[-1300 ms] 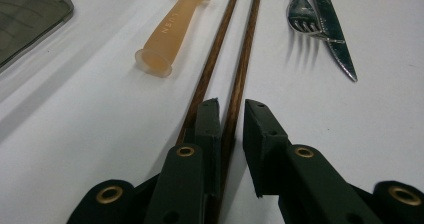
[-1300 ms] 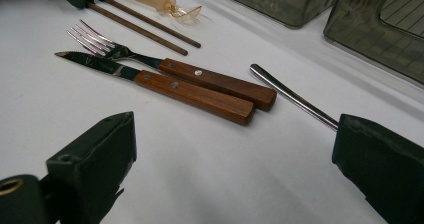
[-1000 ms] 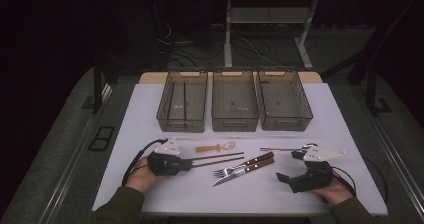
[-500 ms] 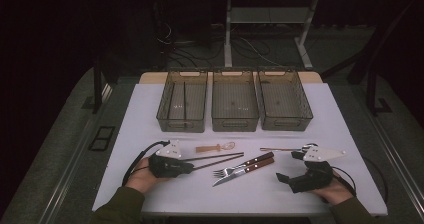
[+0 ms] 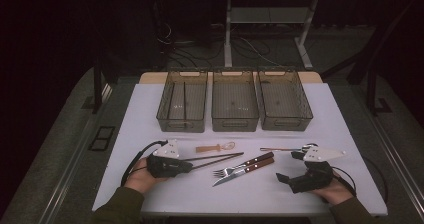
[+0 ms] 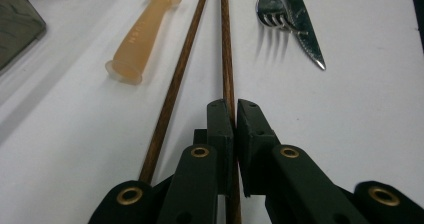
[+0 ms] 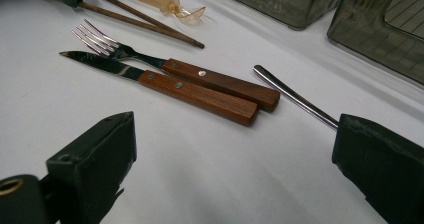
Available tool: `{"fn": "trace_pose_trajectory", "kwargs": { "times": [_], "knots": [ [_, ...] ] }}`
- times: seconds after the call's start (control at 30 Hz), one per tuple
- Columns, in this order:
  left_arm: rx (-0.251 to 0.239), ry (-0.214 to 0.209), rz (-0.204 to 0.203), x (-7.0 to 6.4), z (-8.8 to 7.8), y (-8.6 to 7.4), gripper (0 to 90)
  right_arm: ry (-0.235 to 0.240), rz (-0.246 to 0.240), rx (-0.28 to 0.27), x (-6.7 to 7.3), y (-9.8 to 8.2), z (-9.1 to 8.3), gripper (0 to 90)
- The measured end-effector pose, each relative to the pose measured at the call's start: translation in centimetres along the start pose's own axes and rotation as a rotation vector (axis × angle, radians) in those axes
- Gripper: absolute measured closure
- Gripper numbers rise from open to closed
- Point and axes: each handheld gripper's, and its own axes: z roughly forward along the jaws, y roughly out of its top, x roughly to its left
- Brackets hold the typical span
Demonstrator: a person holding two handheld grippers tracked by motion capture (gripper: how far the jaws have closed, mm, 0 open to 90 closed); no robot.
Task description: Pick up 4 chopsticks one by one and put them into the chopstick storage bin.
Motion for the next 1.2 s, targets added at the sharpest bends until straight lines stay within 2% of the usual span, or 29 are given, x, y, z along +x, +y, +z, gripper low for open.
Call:
{"fn": "trace_pose_trajectory", "kwargs": {
  "times": [0.27, 0.53, 0.63, 0.9, 1.2],
  "knots": [
    [0.0, 0.015, 0.007, -0.2, -0.4, 0.3, 84.8, 0.009, 0.007, -0.018, 0.2, 0.0, 0.0, 4.1],
    [-0.022, 0.018, -0.041, -0.3, -0.9, 0.3, 84.7, -0.002, 0.007, -0.035, 0.3, 0.0, 0.3, 4.1],
    [-0.025, 0.035, -0.036, -0.3, -1.2, 0.4, 84.7, -0.003, 0.005, -0.038, 0.3, 0.1, 0.2, 4.1],
    [-0.071, 0.07, -0.072, -0.4, -2.1, 0.6, 84.7, -0.006, 0.003, -0.038, 0.3, 0.1, 0.1, 4.1],
    [-0.116, 0.152, -0.147, 0.1, -3.0, 0.4, 84.7, -0.007, 0.003, -0.037, 0.3, 0.1, 0.2, 4.1]
  ]
}}
